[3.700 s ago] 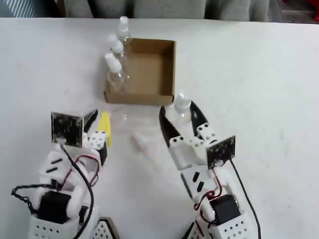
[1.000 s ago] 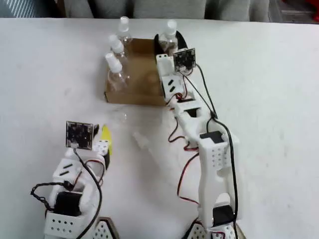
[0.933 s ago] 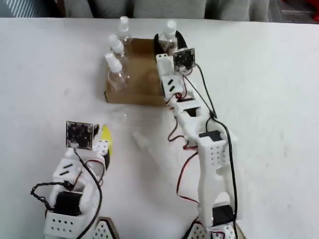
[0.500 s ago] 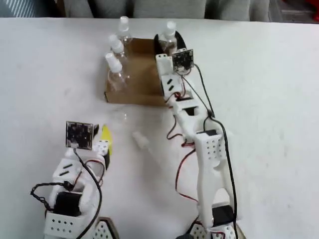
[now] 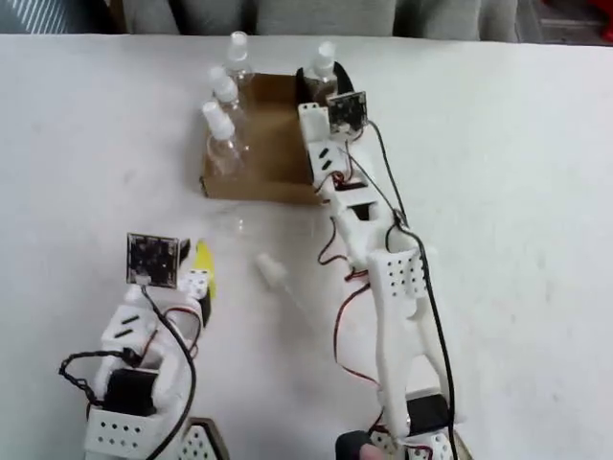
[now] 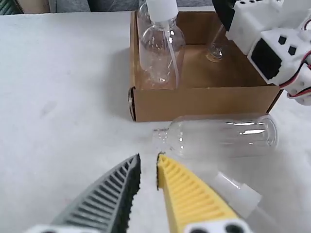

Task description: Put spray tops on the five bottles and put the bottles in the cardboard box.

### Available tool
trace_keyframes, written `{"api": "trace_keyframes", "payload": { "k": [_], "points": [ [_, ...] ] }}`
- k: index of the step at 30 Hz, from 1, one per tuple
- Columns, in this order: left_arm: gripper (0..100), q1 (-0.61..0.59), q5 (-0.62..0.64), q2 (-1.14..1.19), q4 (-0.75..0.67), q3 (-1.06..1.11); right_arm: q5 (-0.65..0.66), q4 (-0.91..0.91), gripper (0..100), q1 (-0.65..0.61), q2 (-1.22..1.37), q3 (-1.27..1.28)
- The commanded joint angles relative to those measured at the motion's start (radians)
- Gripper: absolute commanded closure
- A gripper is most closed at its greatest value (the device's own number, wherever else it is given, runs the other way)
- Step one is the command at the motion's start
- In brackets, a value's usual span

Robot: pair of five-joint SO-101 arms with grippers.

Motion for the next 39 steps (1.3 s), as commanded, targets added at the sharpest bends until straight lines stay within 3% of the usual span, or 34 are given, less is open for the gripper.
{"api": "trace_keyframes", "payload": {
  "k": [1,15,20,39],
  "points": [
    [92,-0.007,-0.012,-0.01,-0.015,-0.002,0.011,0.005,98.1,0.024,0.002,-0.078],
    [92,-0.007,-0.012,-0.01,-0.015,-0.002,0.009,0.013,98.1,0.025,0.019,-0.072],
    [92,-0.007,-0.012,-0.01,-0.015,-0.002,0.005,0.133,98.1,0.03,0.018,-0.08],
    [92,-0.007,-0.012,-0.01,-0.015,-0.002,0.012,0.119,97.7,0.031,0.019,-0.078]
  ]
}}
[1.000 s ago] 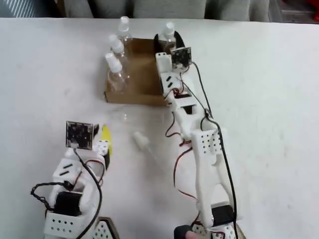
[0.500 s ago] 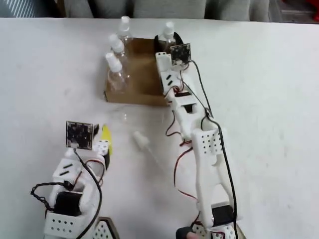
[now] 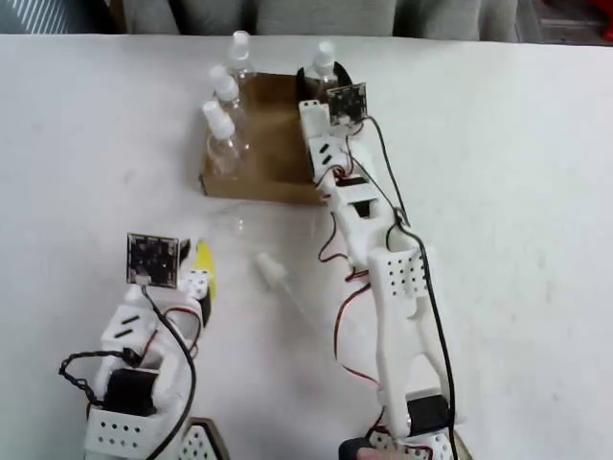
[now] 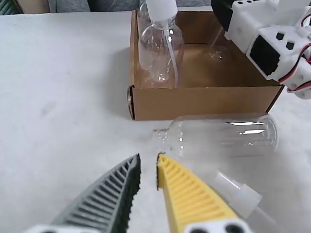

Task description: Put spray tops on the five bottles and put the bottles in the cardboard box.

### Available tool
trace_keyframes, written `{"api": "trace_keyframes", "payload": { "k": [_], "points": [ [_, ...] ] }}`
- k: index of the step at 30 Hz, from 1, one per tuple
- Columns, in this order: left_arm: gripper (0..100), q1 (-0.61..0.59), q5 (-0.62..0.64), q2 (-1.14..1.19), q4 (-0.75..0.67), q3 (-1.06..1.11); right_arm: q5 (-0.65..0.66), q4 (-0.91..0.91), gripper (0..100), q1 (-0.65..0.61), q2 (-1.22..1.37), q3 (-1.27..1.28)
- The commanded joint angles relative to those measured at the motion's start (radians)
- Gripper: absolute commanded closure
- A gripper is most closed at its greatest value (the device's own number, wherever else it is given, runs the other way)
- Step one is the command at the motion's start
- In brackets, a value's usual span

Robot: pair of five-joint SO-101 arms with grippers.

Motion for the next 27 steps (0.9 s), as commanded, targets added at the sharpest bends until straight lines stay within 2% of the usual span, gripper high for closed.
{"api": "trace_keyframes", "payload": {
  "k": [1,9,15,18,27],
  "points": [
    [92,-0.007,-0.012,-0.01,-0.015,-0.002,0.012,0.01,97.7,0.025,-0.012,-0.023],
    [92,-0.008,-0.012,-0.01,-0.015,-0.002,0.012,0.01,96.1,0.027,-0.021,-0.02],
    [92,-0.008,-0.012,-0.01,-0.015,-0.002,0.011,0.019,76.9,0.03,-0.022,-0.015],
    [92,-0.008,-0.012,-0.01,-0.015,-0.002,0.006,0.045,71.7,0.028,-0.022,-0.017],
    [92,-0.008,-0.012,-0.01,-0.015,-0.002,0.011,0.048,70.9,0.028,-0.022,-0.023]
  ]
}}
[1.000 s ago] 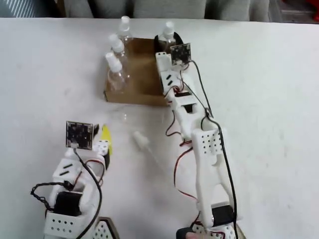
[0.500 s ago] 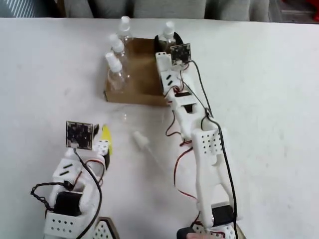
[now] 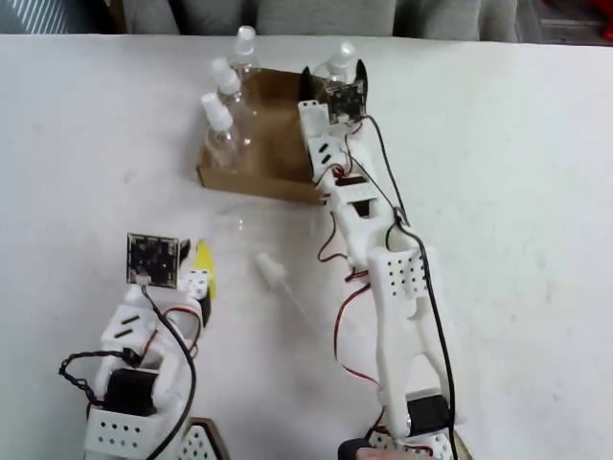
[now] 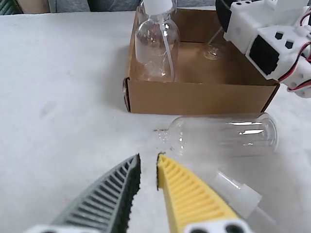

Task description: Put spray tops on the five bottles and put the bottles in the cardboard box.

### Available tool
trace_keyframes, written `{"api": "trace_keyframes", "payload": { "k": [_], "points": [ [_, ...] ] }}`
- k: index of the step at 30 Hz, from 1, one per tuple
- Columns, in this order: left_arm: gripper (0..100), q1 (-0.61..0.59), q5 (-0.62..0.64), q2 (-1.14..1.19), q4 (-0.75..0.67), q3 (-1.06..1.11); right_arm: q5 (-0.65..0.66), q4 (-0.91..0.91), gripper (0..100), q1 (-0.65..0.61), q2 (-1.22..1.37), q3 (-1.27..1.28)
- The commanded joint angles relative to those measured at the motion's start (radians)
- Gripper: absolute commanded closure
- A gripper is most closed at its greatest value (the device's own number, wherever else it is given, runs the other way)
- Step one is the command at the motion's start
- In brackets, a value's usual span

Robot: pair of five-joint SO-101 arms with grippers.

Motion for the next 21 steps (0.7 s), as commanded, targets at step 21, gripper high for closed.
{"api": "trace_keyframes", "payload": {
  "k": [21],
  "points": [
    [92,-0.008,-0.012,-0.01,-0.015,-0.002,0.144,0.012,94.4,0.031,-0.166,0.097]
  ]
}}
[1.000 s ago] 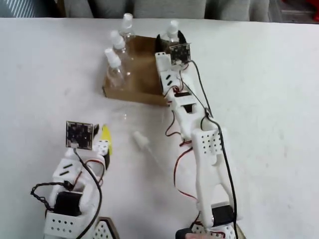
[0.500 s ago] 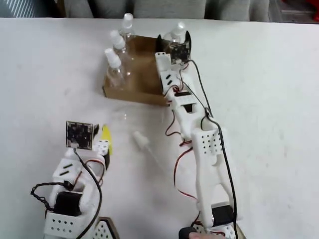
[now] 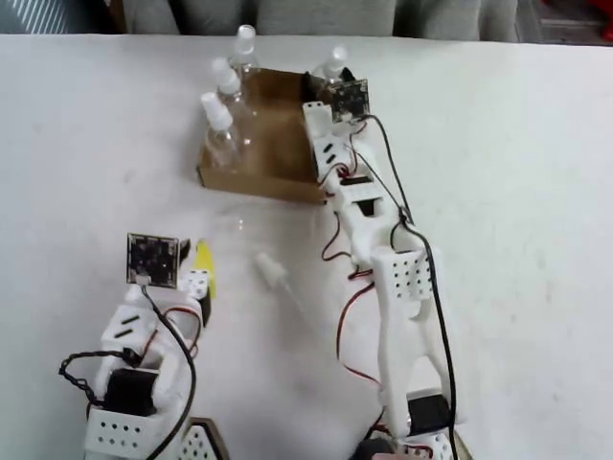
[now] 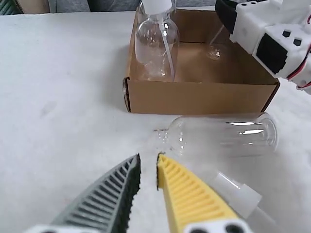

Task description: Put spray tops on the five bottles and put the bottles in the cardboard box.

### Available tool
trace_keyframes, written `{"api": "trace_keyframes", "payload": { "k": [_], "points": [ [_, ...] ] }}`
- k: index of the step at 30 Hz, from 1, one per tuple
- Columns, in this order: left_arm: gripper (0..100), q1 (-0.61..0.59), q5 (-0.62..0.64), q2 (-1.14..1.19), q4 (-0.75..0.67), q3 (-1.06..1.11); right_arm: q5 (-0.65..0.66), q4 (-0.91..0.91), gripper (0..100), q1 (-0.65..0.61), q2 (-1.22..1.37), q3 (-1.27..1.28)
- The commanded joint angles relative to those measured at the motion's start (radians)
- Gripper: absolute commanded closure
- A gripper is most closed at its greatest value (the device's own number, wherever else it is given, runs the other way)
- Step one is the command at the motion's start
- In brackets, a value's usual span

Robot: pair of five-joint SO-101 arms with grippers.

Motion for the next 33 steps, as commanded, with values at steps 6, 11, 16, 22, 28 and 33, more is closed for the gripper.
{"api": "trace_keyframes", "payload": {
  "k": [6,11,16,22,28,33],
  "points": [
    [92,-0.008,-0.012,-0.01,-0.015,-0.002,0.117,-0.004,94.3,0.013,-0.087,0.002],
    [92,-0.008,-0.012,-0.01,-0.015,-0.002,0.117,0.002,94.3,0.016,-0.087,0.002],
    [92,-0.008,-0.012,-0.01,-0.015,-0.002,0.11,0.058,94.3,0.016,-0.136,0.028],
    [92,-0.008,-0.012,-0.01,-0.015,-0.002,0.109,0.076,94.3,0.008,-0.266,0.144],
    [92,-0.008,-0.012,-0.01,-0.015,-0.002,0.109,0.074,94.3,0.005,-0.242,0.149],
    [92,-0.008,-0.012,-0.01,-0.015,-0.002,0.109,0.074,93.9,-0.004,-0.219,0.149]
  ]
}}
